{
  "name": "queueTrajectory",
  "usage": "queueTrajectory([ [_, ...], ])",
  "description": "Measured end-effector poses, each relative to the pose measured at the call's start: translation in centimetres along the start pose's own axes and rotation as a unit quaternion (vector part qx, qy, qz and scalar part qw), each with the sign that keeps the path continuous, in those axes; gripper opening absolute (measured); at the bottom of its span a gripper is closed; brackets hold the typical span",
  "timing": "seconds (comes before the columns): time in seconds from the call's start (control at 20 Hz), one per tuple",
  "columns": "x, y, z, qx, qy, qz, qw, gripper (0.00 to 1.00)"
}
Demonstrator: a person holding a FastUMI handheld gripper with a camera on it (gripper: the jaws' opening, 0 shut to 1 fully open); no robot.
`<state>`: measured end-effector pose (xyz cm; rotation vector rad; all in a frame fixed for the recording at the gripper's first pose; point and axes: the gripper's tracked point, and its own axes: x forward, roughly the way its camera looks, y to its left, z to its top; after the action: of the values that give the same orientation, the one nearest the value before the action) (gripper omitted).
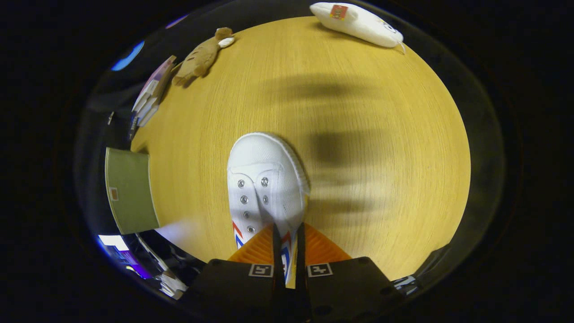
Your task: Open the storage box then place both shoes into the box .Put the left shoe in first, then the right shoe, with the right side of both shoes facing outward in a uniform manner.
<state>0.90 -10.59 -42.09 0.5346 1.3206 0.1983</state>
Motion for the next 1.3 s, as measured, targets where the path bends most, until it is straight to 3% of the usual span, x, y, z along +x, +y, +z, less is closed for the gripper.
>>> queueTrajectory([
  [0.05,-0.1,0.0,-0.3,0.022,-0.004,0.013,1.000,0.08],
  [0.25,-2.5,2.6,-0.8,0.083,-0.016,0.084,0.993,0.08],
  [0.5,-7.0,10.4,-1.2,0.052,-0.043,0.138,0.988,0.08],
  [0.9,-12.1,30.4,-1.3,-0.017,-0.054,0.239,0.969,0.08],
  [1.1,-12.9,39.6,-1.1,-0.035,-0.051,0.261,0.963,0.08],
  [1.3,-10.4,46.5,-2.2,-0.054,-0.040,0.242,0.968,0.08],
])
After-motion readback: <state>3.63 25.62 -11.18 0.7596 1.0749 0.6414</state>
